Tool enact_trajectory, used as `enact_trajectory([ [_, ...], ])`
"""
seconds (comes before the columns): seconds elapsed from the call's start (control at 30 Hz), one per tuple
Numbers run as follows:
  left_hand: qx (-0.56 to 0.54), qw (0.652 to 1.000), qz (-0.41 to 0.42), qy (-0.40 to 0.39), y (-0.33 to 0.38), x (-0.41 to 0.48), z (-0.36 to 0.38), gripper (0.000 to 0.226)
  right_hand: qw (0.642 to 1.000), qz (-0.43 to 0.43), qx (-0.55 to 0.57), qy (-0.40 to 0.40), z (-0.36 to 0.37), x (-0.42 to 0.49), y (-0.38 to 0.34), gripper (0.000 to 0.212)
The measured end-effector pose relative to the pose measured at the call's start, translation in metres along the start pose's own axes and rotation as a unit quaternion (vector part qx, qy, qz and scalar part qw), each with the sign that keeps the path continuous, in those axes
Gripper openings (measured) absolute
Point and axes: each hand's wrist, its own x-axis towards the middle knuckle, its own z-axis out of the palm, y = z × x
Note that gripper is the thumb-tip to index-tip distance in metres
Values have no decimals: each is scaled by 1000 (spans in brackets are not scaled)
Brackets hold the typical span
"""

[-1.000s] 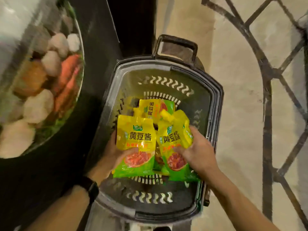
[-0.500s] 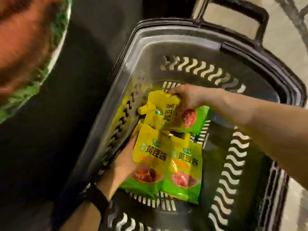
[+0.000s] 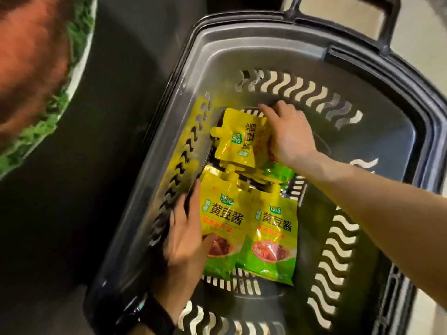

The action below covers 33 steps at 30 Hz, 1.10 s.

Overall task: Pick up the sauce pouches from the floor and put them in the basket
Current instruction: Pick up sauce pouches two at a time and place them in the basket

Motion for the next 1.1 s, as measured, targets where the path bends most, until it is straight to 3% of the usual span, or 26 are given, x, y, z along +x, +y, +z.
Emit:
enact_trajectory([
  [0.03, 78, 996, 28, 29, 11, -1, 0, 117, 999, -39, -6, 13, 2, -4, -5, 86],
  [0.1, 183, 967, 164, 66, 21, 6, 9, 108, 990, -142, -21, -4, 13, -13, -14, 78],
  [0.17, 266, 932, 244, 41, 11, 16, 25, 88, 978, -201, -36, -45, 29, -21, -10, 61],
  [0.27, 297, 928, 225, -7, -19, 26, 34, 63, 974, -201, -62, -84, 50, -32, 13, 62],
  [0.5, 301, 926, 225, 35, -36, 32, 40, 66, 980, -179, -51, -71, 60, -38, 12, 70],
  [0.63, 306, 927, 216, 28, -36, 30, 39, 66, 986, -159, 16, -42, 45, -28, 1, 61],
  [0.83, 320, 922, 213, 36, -39, 33, 44, 67, 969, -195, -119, -94, 48, 3, -2, 61],
  [1.1, 292, 927, 226, 60, -44, 35, 49, 66, 980, -148, -88, -97, 65, 6, -5, 69],
])
